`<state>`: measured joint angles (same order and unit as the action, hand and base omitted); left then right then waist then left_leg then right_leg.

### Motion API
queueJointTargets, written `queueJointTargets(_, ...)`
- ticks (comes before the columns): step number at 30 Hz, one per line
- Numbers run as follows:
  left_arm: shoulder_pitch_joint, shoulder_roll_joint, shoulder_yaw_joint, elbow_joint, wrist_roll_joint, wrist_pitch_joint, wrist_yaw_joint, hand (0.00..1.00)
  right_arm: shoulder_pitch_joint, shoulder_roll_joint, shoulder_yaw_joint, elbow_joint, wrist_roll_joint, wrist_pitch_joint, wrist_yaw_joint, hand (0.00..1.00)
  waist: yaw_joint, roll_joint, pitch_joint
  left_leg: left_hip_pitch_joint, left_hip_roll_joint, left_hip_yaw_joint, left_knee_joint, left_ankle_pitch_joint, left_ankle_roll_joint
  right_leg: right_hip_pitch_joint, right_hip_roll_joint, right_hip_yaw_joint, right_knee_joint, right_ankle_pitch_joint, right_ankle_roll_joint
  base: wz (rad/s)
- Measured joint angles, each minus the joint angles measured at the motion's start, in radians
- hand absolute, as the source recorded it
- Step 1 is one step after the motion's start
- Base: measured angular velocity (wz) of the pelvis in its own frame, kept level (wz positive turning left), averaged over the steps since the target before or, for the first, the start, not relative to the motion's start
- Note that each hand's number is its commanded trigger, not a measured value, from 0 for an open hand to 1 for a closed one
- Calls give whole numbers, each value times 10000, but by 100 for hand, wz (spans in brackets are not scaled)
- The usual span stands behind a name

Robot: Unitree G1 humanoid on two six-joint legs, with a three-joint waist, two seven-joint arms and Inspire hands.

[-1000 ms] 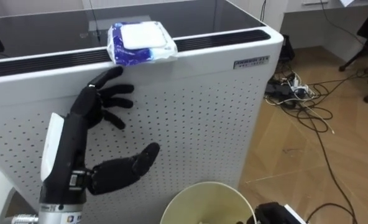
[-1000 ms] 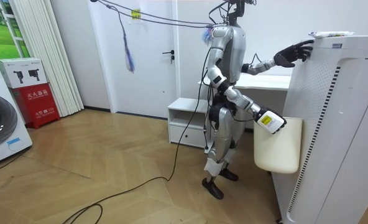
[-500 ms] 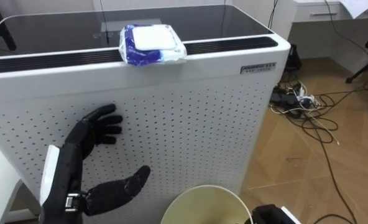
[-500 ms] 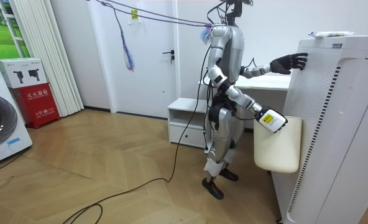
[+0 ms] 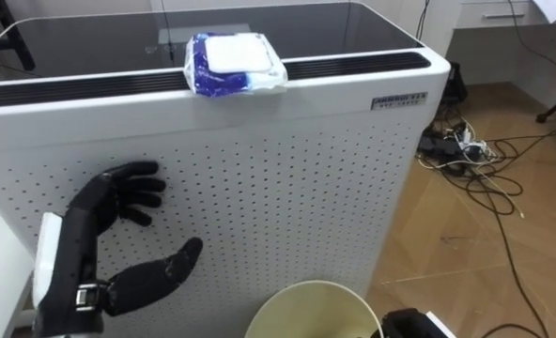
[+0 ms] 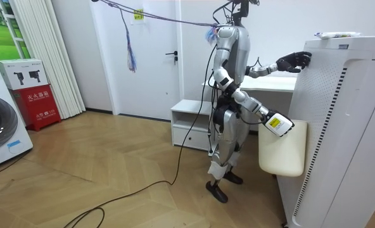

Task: Pick garbage

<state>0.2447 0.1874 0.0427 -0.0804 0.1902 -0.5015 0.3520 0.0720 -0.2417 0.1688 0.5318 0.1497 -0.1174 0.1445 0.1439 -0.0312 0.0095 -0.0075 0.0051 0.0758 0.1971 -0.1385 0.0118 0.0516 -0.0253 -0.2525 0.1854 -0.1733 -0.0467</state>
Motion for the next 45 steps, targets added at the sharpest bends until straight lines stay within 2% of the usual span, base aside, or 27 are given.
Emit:
queueJointTargets(6,-81,30,272,-178,-1,15,440,0,29,5,33,-25,4,0,4,100,-9,61,41,1,1,-6,21,-4,-4,-46,4,18,-25,-17,3,0)
queueJointTargets(14,-116,40,764,-819,-8,170,1282,0,335,-33,35,-377,1,0,-11,100,0,188,-37,-60,1,-4,13,-4,-5,-140,-7,27,10,-20,-1,0)
queueJointTargets(20,-148,54,739,-1127,4,370,1490,0,357,-32,64,-380,-1,0,-38,100,-104,216,-32,5,-11,-135,22,-10,-10,3,-6,3,-3,-24,7,3)
queueJointTargets(27,-824,315,763,-1504,357,373,1693,0,364,-13,62,-386,6,0,-117,100,-113,268,7,2,-13,-148,43,-10,-9,12,-12,13,-3,-24,8,0)
queueJointTargets(34,-1068,467,788,-2121,872,371,1841,0,363,-46,62,-455,11,-1,-97,100,-232,295,22,-47,-24,-145,62,-16,-3,6,-14,-2,-6,-24,9,0)
queueJointTargets(38,-1379,663,674,-2225,902,373,1830,0,363,-197,62,-564,54,-1,14,100,-376,410,85,-96,-37,-227,76,-18,-1,2,-31,-85,-17,-23,17,5)
queueJointTargets(45,-1643,699,597,-2224,980,373,1786,0,362,-255,62,-568,68,-1,116,100,-524,539,62,-55,-81,-227,57,-18,-1,21,-52,-12,-41,-35,32,-2)
